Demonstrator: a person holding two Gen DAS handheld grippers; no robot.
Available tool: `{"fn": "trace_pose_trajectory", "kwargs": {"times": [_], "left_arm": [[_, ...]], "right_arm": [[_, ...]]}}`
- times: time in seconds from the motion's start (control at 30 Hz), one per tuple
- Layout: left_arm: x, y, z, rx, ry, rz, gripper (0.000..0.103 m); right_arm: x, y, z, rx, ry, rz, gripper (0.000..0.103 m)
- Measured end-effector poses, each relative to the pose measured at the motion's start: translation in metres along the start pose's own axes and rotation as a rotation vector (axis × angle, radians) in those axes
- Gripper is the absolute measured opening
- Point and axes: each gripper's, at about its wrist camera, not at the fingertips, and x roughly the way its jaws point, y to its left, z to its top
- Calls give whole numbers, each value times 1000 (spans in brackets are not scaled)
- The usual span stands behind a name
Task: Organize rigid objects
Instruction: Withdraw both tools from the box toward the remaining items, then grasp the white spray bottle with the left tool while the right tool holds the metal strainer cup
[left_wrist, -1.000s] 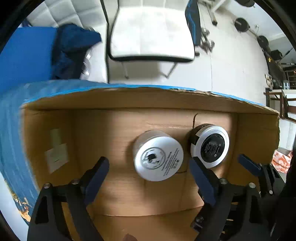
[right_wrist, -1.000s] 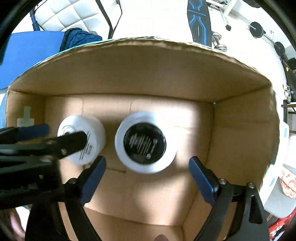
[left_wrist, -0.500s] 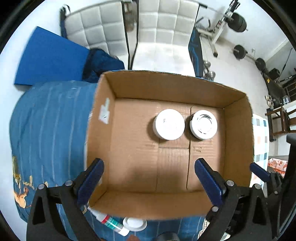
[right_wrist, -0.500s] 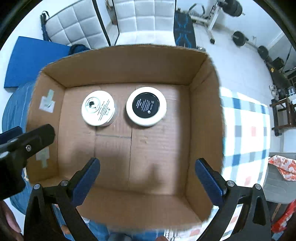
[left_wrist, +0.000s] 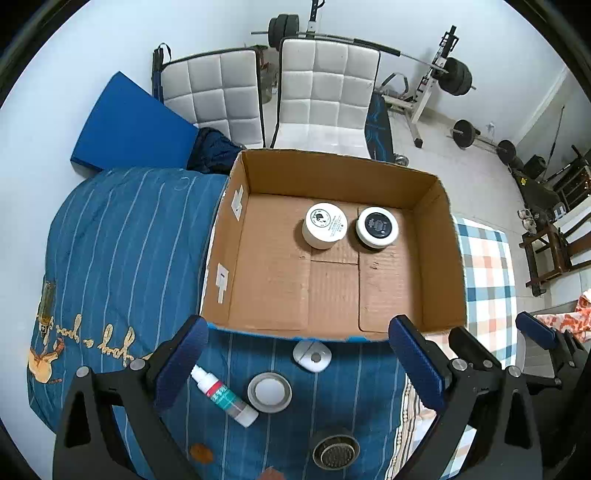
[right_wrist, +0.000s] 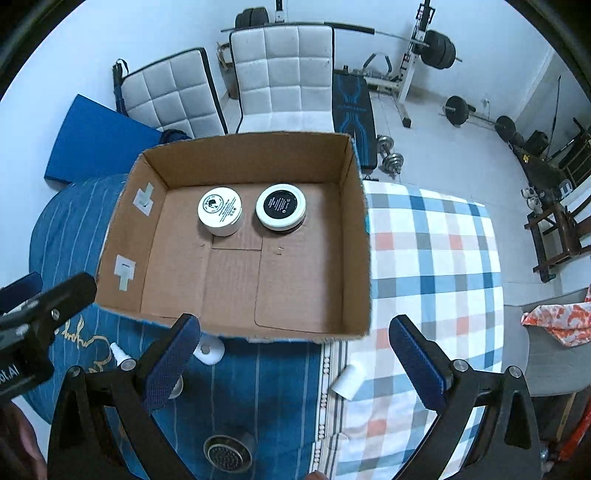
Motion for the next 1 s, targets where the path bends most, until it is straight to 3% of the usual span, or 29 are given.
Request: {"fn": "trace_pose_trajectory", "kwargs": {"times": [0.13, 0.23, 0.3, 0.47, 0.63, 0.7, 0.83, 0.93, 1.0], "left_arm": [[-21, 5, -13, 7, -21, 2, 100], [-22, 19, -32, -12, 1, 40, 100], [-11, 31, -50, -25, 47, 68, 100], [52, 73, -107, -107, 263, 137, 100], [90, 105, -140, -217, 378, 134, 100], [97, 115, -148, -249, 409, 135, 100], [117, 129, -153, -286, 449, 128, 100], [133, 138, -143, -327, 446, 123, 100], [143, 143, -136, -353, 437, 111, 100]], "right_arm": [[-15, 0, -14, 0, -10, 29, 103], [-11, 6, -38, -17, 49, 63, 103], [6, 17, -64, -31, 137, 93, 103], [68, 59, -136, -96, 365, 134, 103], [132, 100, -190, -127, 526, 116, 103], [148, 108, -201, -123, 559, 108, 99], [164, 116, -210, -146, 556, 43, 74], [165, 110, -211, -129, 564, 62, 73], [165, 102, -210, -121, 550, 31, 73]]}}
